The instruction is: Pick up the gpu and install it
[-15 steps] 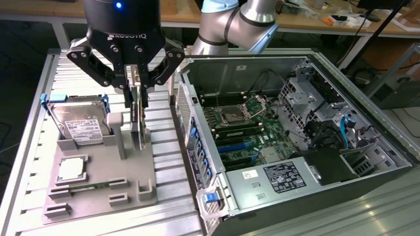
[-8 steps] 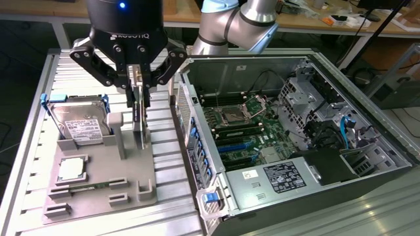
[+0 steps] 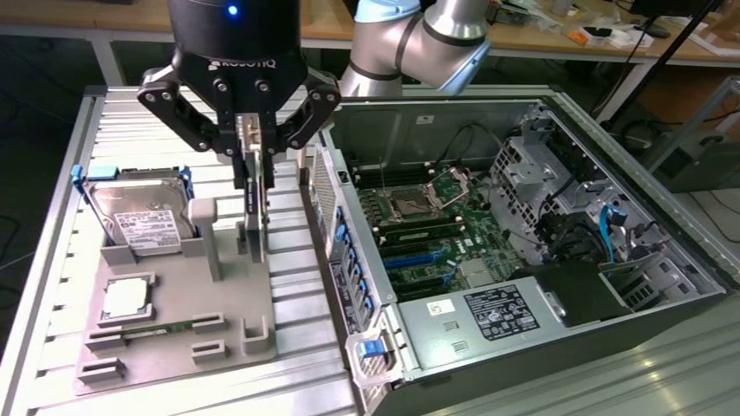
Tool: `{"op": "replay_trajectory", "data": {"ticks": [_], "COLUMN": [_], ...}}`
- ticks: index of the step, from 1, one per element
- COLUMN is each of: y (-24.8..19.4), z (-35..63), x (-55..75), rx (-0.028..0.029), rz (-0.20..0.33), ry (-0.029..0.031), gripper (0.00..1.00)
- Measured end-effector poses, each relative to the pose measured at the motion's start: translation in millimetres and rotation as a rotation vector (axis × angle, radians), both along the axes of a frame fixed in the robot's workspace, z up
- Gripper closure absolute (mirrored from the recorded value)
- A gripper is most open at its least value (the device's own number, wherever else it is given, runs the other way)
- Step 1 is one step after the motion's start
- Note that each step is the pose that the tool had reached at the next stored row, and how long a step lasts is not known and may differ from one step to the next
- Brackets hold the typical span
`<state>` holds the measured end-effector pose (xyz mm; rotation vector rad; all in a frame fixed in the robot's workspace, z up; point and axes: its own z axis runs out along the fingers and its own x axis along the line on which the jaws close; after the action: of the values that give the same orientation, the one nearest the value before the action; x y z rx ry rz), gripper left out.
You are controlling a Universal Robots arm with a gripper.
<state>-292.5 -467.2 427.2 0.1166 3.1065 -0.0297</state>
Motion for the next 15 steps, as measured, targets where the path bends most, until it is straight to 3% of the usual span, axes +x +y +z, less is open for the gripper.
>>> {"op": "replay_trajectory", "data": {"ticks": [15], "y": [0.0], "z": [0.0], "x": [10.5], "rx": [0.0000], "rz": [0.000], "ry": [0.0000], "gripper": [0.73]}}
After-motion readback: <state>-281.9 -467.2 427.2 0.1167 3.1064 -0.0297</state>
